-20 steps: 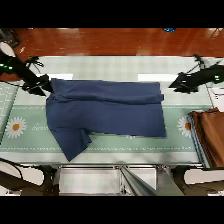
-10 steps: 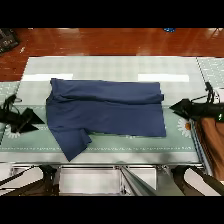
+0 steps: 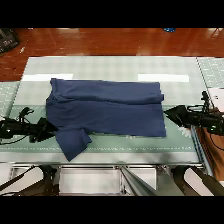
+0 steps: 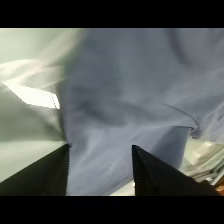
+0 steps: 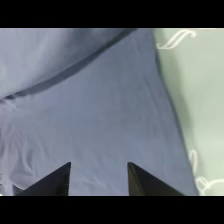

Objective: Fold the shirts.

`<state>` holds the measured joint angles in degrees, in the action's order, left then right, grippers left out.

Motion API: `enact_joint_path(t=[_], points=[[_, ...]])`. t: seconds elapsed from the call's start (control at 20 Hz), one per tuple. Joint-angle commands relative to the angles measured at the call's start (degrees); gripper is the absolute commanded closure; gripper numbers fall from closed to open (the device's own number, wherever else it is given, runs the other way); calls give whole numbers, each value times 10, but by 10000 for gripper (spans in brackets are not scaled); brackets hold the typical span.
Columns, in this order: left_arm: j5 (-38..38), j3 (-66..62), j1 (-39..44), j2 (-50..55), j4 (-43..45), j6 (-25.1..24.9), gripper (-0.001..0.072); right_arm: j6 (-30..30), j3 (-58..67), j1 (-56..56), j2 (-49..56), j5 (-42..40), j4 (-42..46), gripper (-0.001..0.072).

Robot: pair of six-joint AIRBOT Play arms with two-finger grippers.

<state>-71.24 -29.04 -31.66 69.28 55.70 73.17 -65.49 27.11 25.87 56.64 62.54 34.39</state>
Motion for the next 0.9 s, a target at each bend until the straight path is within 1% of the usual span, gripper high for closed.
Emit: enact_joint_path(t=[0.0, 0.05, 0.1, 0.15, 0.25, 0.3, 0.4, 0.55, 0.65, 0.75, 0.85], points=[[81, 11, 82, 0, -2, 10, 279, 2, 9, 2, -2, 2, -7, 304], [85, 8, 93, 0, -1, 10, 580, -2, 19, 12, -2, 10, 12, 304], [82, 3, 95, -1, -1, 14, 685, -17, 32, 30, -2, 18, 57, 304], [71, -5, 94, -1, 0, 15, 688, -48, 38, 50, -2, 28, 116, 304], [43, -25, 90, -1, 0, 14, 688, -130, 30, 69, -1, 78, 242, 304], [35, -32, 91, -1, -1, 14, 688, -144, 17, 67, -1, 98, 263, 304], [30, -40, 91, -1, -1, 15, 688, -111, -18, 66, -1, 111, 245, 304], [28, -40, 91, -1, -1, 15, 688, -110, -37, 66, -1, 88, 233, 304], [26, -40, 91, -1, -1, 14, 689, -108, -37, 64, 14, 87, 221, 304], [26, -40, 91, -1, -1, 9, 689, -104, -37, 37, 42, 69, 218, 304], [26, -40, 91, -1, -1, 9, 689, -103, -36, -12, 75, 29, 185, 304]])
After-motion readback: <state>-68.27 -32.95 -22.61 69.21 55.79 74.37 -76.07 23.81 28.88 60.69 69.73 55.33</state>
